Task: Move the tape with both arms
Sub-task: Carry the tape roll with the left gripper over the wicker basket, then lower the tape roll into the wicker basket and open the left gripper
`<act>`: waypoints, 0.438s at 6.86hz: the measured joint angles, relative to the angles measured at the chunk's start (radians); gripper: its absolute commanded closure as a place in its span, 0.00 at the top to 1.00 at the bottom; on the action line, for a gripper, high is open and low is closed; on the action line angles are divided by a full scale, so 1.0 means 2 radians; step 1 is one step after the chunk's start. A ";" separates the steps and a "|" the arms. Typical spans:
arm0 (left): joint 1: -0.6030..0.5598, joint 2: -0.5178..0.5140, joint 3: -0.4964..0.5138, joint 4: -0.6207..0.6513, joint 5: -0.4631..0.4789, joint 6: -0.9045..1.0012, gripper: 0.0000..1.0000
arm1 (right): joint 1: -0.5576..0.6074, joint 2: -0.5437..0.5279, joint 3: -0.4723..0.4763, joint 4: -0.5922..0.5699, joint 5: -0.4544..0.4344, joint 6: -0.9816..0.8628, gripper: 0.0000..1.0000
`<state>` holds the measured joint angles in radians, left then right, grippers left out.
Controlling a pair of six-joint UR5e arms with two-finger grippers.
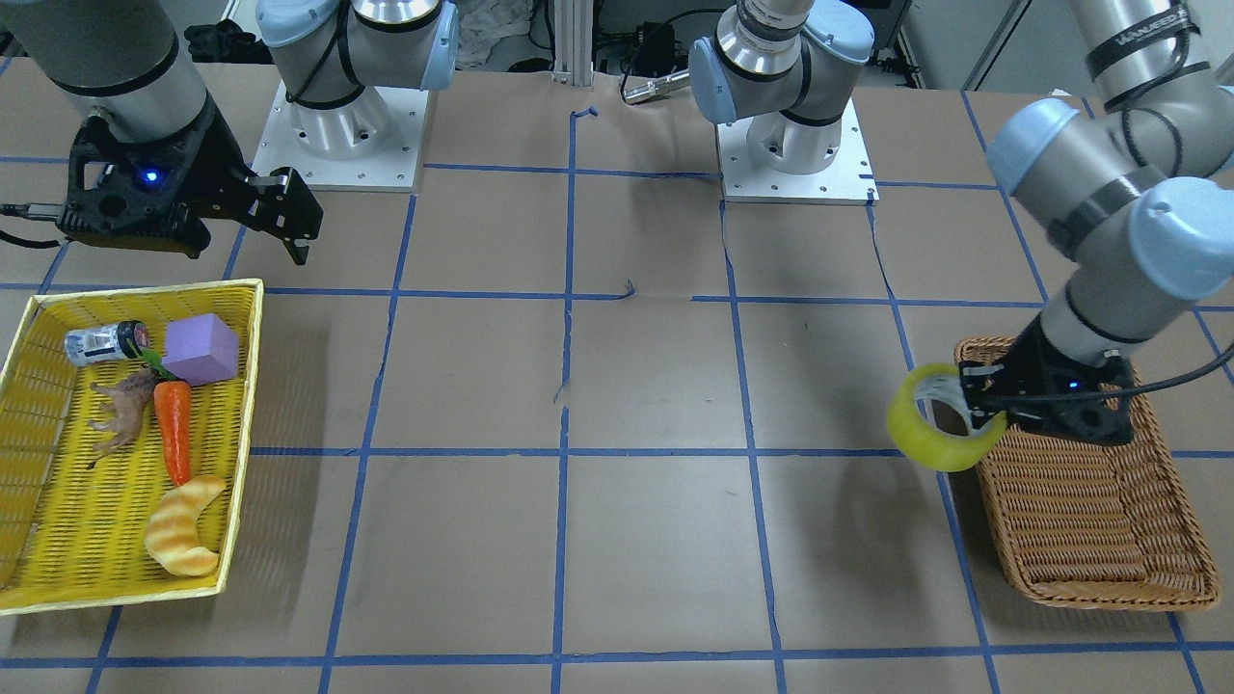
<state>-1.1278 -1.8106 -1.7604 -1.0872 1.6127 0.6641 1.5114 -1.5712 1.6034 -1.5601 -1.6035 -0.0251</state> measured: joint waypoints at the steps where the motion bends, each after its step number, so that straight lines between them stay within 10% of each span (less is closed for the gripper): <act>1: 0.059 -0.008 0.000 0.014 -0.002 0.070 0.00 | 0.000 0.000 0.000 0.000 0.000 0.000 1.00; 3: 0.104 -0.035 0.001 0.075 -0.003 0.133 0.00 | 0.000 0.000 0.001 0.000 0.004 0.001 1.00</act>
<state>-0.9192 -1.8812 -1.7594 -0.9376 1.6060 0.9304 1.5123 -1.5716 1.6045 -1.5601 -1.5950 -0.0232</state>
